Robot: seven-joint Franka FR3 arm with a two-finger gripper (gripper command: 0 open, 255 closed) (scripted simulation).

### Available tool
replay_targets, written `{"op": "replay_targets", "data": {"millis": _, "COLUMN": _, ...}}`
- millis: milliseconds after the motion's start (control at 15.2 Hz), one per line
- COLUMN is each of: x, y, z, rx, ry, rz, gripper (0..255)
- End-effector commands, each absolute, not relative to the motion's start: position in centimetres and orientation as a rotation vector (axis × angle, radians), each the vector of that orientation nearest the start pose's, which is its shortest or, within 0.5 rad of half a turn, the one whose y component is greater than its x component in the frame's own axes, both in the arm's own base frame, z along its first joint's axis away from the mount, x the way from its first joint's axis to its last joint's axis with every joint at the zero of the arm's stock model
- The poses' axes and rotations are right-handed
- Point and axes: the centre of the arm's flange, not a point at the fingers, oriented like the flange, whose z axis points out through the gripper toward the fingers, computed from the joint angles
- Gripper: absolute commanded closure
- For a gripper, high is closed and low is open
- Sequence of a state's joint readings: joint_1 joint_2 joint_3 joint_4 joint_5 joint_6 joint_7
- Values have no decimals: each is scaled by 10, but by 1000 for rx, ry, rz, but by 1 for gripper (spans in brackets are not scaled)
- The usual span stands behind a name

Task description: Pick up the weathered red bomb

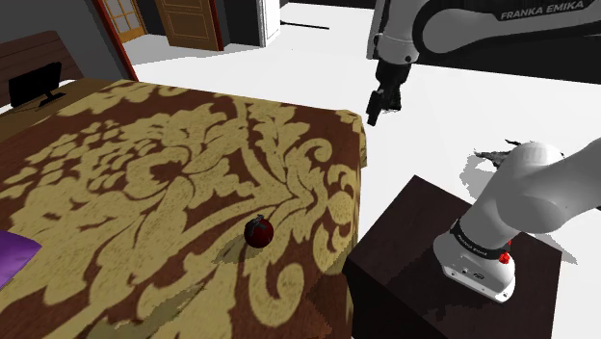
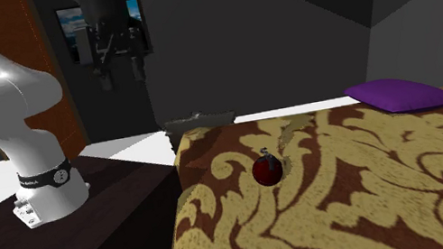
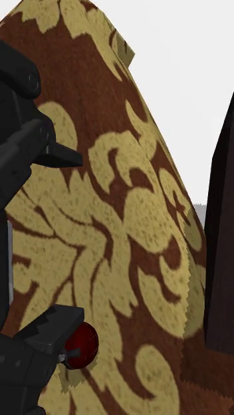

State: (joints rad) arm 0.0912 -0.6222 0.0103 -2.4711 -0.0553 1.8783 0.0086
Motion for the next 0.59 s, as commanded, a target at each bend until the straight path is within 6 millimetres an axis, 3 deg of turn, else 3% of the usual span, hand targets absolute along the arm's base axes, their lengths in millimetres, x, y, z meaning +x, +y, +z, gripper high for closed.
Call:
{"op": "replay_targets", "data": {"millis": 0, "x": 379, "y": 48, "z": 492, "rx": -3182, "ry": -215, "rz": -58, "gripper": 0}}
{"op": "replay_targets", "data": {"millis": 528, "x": 430, "y": 104, "z": 423, "rx": -3132, "ry": -386, "rz": -67, "gripper": 0}}
